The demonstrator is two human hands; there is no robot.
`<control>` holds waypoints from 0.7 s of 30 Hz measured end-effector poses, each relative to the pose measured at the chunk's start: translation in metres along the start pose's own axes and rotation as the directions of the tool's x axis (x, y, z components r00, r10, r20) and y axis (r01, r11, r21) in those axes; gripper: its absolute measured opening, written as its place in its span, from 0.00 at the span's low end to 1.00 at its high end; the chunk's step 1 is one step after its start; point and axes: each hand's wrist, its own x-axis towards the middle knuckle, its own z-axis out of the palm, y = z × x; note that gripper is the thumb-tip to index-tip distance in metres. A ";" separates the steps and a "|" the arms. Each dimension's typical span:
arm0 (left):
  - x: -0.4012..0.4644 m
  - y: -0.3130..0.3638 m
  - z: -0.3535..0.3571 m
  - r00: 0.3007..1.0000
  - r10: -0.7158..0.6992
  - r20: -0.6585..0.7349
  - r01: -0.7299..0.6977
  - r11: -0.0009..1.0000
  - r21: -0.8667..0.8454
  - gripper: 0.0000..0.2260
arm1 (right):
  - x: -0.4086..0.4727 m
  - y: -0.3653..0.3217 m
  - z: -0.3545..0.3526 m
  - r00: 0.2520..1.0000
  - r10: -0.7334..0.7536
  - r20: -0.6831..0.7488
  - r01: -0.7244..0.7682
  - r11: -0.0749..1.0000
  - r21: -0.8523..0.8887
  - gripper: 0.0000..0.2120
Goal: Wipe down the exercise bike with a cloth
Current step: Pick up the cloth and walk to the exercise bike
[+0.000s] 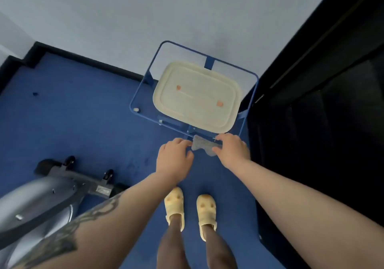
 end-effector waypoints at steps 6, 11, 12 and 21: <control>0.010 -0.011 0.010 0.998 -0.055 -0.012 0.054 0.995 -0.081 0.16 | 0.006 0.002 0.014 0.998 0.022 -0.061 -0.023 1.000 -0.006 0.11; 0.010 -0.019 0.012 0.994 -0.104 -0.018 0.102 0.989 -0.106 0.16 | 0.013 -0.002 0.017 0.997 0.036 -0.072 -0.039 0.998 -0.041 0.05; 0.009 -0.020 0.012 0.994 -0.109 -0.018 0.106 0.988 -0.111 0.16 | 0.014 -0.003 0.017 0.997 0.042 -0.068 -0.046 0.997 -0.057 0.04; -0.008 -0.027 -0.003 0.988 -0.150 -0.045 0.143 0.982 -0.120 0.16 | 0.000 -0.018 -0.005 0.995 -0.093 -0.048 0.088 0.993 -0.084 0.06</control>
